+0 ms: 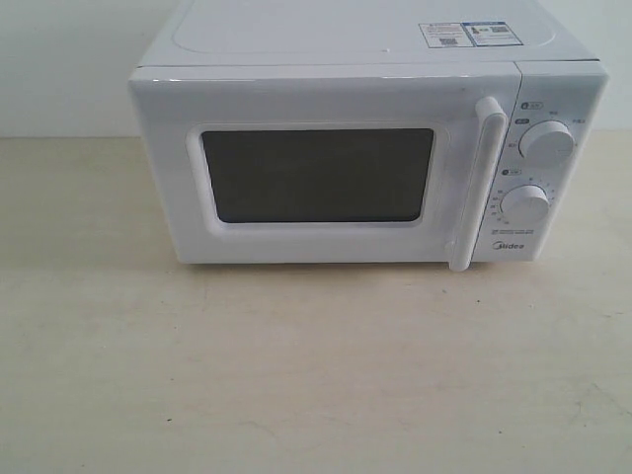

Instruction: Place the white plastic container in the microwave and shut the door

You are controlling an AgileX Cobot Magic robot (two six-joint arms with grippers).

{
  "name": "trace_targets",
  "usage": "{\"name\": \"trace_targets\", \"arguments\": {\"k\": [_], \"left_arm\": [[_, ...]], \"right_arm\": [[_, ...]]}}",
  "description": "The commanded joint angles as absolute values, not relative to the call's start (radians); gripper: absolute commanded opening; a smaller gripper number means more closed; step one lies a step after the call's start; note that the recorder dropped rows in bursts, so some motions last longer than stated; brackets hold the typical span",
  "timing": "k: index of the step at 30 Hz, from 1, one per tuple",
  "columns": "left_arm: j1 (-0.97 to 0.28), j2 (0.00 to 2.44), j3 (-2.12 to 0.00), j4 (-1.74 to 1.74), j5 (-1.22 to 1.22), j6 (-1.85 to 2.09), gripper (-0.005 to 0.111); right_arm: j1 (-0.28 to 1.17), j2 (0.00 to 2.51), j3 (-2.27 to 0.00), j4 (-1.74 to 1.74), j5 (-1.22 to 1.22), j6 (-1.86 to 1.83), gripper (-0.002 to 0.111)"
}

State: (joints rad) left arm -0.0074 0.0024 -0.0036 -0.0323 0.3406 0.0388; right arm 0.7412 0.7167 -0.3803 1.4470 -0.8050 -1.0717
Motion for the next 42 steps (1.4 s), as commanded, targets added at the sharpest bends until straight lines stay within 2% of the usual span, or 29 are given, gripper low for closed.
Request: {"name": "trace_targets", "arguments": {"k": [1,42], "left_arm": [[0.028,0.0,0.0,-0.032,0.338,0.046,0.004],[0.037,0.0,0.0,-0.032,0.338,0.046,0.004]], "right_arm": [[0.737,0.709,-0.379,1.442,-0.811,-1.074,0.0],[0.724,0.709,-0.379,1.442,-0.832,-1.094,0.0]]}}
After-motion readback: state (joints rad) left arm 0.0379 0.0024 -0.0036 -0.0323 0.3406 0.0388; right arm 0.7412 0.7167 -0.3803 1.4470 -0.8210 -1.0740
